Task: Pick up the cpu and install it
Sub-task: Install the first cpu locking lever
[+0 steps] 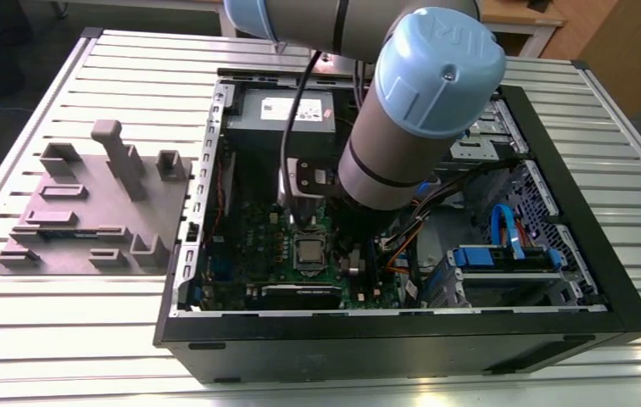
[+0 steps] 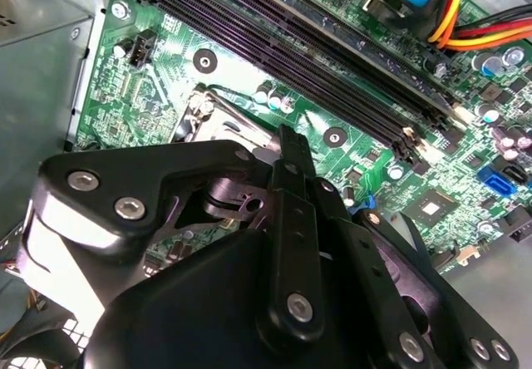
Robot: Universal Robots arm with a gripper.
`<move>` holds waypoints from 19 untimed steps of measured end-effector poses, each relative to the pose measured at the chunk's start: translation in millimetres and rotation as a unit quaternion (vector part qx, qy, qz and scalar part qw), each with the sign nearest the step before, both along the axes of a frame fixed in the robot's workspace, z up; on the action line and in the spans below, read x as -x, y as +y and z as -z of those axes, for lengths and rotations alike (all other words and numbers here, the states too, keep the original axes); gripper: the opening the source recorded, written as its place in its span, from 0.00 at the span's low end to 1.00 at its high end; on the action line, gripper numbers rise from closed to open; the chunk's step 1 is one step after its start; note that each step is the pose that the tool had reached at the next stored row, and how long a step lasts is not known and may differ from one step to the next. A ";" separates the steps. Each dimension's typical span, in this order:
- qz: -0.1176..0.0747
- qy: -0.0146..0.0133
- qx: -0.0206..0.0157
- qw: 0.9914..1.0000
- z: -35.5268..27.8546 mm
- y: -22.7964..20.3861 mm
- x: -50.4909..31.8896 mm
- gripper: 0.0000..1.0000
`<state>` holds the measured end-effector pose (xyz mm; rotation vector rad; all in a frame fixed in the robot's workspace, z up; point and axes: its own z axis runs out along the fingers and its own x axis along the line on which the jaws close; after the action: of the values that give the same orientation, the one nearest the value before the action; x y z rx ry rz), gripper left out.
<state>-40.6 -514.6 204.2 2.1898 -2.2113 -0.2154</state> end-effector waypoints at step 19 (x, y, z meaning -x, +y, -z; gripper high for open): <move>-0.004 0.000 0.012 1.000 8.2 0.0 0.0 0.10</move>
<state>-40.6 -514.6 196.0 2.1860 -2.1927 -0.1873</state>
